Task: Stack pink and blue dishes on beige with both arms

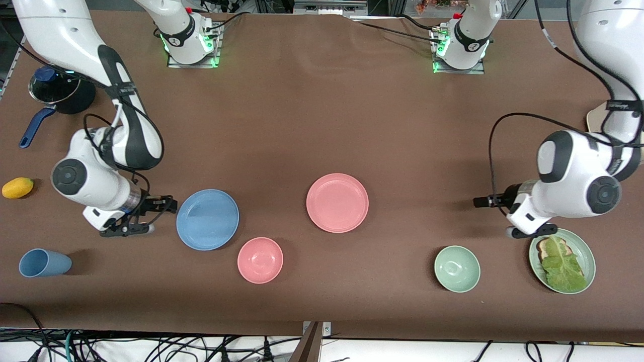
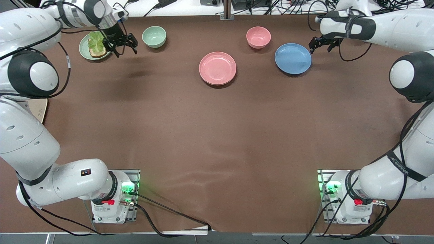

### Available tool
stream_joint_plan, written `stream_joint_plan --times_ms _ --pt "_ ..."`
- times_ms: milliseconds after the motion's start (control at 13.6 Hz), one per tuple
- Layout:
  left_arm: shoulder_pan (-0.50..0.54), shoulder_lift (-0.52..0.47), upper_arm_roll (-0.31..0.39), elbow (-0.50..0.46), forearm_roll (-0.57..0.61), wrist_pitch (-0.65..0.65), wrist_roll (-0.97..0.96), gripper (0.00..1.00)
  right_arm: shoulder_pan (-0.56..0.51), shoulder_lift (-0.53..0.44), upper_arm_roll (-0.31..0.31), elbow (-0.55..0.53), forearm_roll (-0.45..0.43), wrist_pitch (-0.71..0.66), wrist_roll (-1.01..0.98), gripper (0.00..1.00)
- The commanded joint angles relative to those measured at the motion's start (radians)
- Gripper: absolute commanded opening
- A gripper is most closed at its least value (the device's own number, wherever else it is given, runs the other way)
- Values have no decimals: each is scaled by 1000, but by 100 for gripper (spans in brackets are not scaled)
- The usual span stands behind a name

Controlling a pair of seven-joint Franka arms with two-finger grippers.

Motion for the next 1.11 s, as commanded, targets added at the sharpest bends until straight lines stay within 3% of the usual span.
stream_joint_plan --times_ms 0,147,368,442,589,811,1032 --pt "52 -67 -10 1 39 -67 54 100 8 36 2 3 -13 42 18 98" --pt "48 -106 1 1 84 -87 63 100 17 61 2 3 -13 63 19 92" --pt "-65 -234 131 -22 84 -139 158 100 31 88 2 7 -8 83 19 82" --pt "-75 -268 140 -22 78 -158 158 100 31 94 4 7 -8 96 19 77" --pt "-108 -336 165 -21 59 -208 155 100 31 99 2 7 -8 99 19 62" --pt "-193 -423 274 -10 -26 -274 151 100 35 93 2 9 -8 93 16 34" --pt "-286 -492 347 -9 -33 -314 151 100 35 93 2 9 -7 93 36 8"
